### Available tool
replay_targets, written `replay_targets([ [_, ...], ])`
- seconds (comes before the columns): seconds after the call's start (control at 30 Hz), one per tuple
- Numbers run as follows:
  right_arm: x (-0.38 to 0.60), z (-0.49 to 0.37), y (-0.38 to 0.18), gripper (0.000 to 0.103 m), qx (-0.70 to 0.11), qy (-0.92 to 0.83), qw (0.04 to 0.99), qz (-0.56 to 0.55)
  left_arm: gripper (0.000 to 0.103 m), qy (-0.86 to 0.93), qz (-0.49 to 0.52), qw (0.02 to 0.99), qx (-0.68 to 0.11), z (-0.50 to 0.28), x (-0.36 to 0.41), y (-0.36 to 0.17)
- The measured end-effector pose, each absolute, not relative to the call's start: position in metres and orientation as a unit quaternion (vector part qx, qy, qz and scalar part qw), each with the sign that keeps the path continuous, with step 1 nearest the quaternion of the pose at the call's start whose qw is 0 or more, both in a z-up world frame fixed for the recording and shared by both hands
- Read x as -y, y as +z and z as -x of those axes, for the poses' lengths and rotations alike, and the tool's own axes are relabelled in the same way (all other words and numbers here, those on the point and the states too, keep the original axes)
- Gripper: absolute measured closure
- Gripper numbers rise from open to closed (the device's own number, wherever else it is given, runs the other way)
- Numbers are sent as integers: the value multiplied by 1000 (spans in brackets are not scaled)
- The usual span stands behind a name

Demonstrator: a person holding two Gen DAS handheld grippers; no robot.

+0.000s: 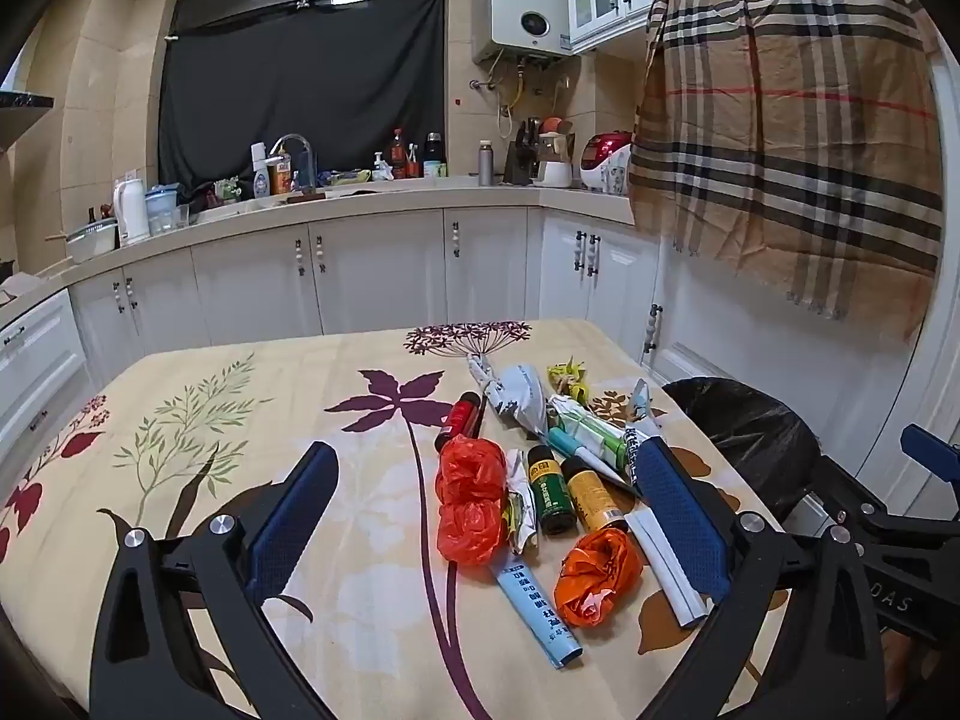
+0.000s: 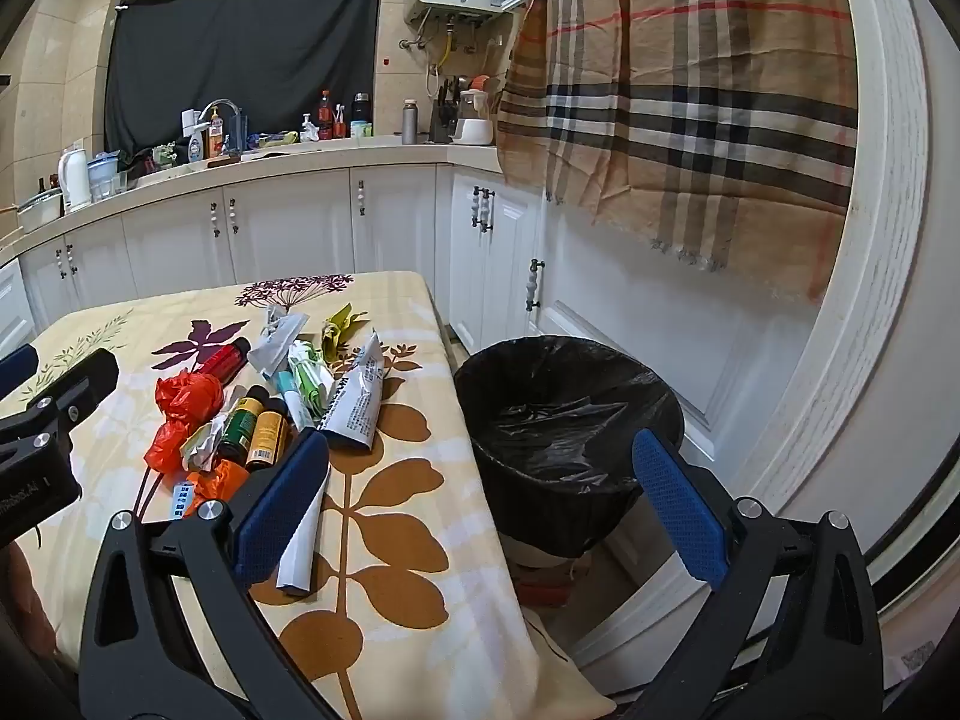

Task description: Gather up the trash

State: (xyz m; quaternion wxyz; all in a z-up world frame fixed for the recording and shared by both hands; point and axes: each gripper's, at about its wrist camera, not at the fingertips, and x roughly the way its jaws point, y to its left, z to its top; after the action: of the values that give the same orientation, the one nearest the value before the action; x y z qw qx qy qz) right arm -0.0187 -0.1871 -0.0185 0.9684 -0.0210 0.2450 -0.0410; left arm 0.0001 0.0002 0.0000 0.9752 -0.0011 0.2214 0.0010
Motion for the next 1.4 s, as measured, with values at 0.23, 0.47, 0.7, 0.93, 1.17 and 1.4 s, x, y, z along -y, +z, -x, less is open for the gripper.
replay_targets([
  [0.23,188,19,-17,4,-245,-42,968,21,6,-1,1,977,-214,1,-3,1],
  [0.47,186,20,-18,4,-245,-40,968,21,6,0,-1,977,-215,2,-1,0],
  [0.7,187,19,-16,4,-243,-40,969,22,6,2,0,976,-216,6,-5,2],
  [0.93,185,20,-13,4,-242,-41,969,23,6,1,-2,976,-218,6,-2,2],
  [1.17,186,21,-13,4,-242,-42,969,23,6,-1,-3,975,-222,2,2,-1],
  [1.4,186,20,-11,4,-240,-42,970,23,6,-1,-2,975,-221,4,1,-2],
])
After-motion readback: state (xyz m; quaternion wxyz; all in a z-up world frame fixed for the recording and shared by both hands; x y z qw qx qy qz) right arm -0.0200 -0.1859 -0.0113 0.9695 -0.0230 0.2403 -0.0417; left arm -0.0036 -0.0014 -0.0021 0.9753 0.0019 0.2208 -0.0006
